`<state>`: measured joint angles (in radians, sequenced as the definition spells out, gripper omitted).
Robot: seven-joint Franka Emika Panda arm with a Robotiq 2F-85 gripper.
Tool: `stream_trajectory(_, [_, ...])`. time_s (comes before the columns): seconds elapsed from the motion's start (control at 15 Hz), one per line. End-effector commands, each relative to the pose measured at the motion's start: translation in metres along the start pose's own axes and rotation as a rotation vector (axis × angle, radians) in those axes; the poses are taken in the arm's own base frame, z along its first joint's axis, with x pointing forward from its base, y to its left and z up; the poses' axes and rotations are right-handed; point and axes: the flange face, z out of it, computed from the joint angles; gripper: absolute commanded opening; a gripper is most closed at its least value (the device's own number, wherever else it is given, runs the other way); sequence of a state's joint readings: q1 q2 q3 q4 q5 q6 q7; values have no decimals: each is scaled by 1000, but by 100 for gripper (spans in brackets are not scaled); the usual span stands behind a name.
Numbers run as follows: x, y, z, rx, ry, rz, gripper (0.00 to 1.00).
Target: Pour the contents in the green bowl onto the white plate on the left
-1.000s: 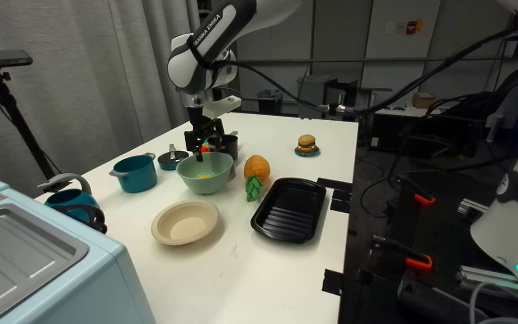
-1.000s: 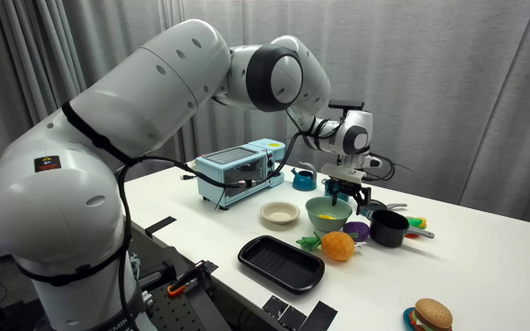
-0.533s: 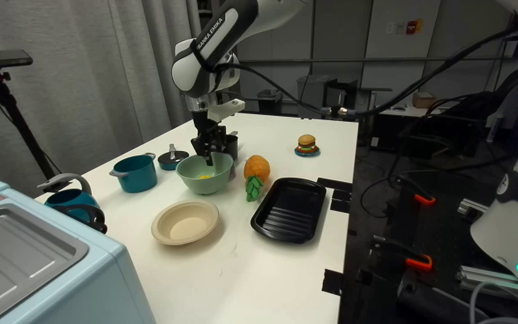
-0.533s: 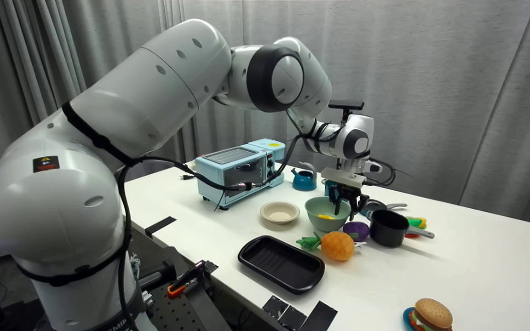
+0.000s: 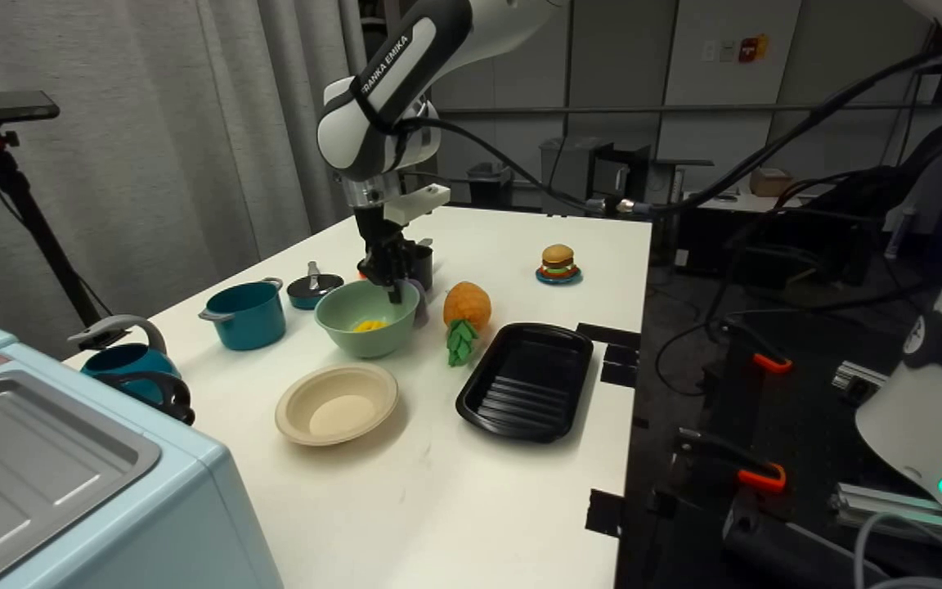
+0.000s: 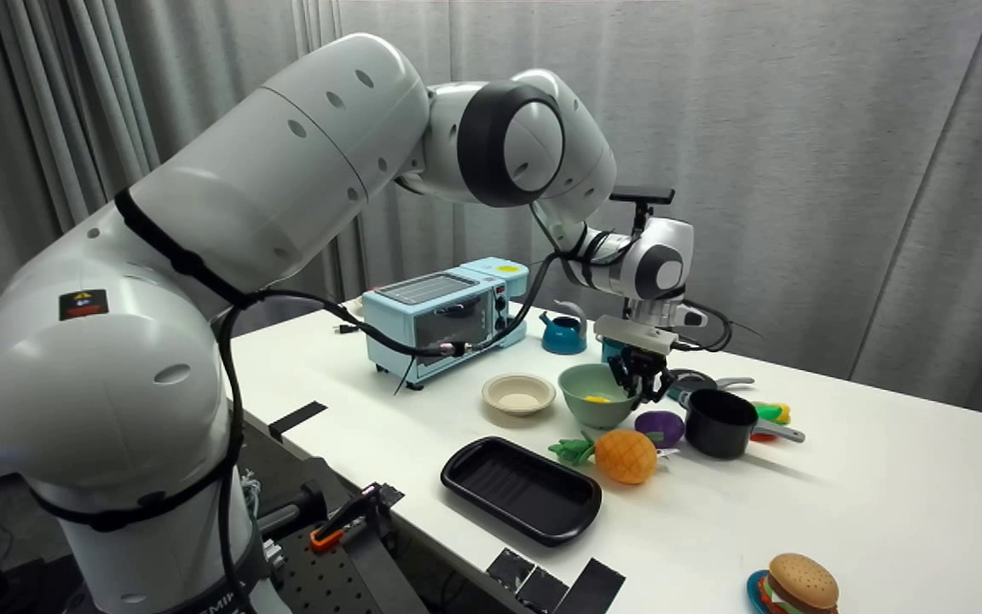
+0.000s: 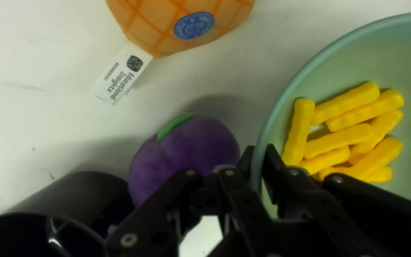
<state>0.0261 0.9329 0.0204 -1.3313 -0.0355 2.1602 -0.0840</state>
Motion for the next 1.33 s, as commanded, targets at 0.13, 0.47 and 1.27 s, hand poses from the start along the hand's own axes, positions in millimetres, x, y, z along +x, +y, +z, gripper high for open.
stream_trajectory(0.13, [-5, -3, -18, 1, 35, -26, 2])
stream_trajectory(0.47, [-13, -5, -41, 7, 102, -27, 2])
stream_trajectory(1.27, [-44, -35, -109, -12, 230, -61, 2])
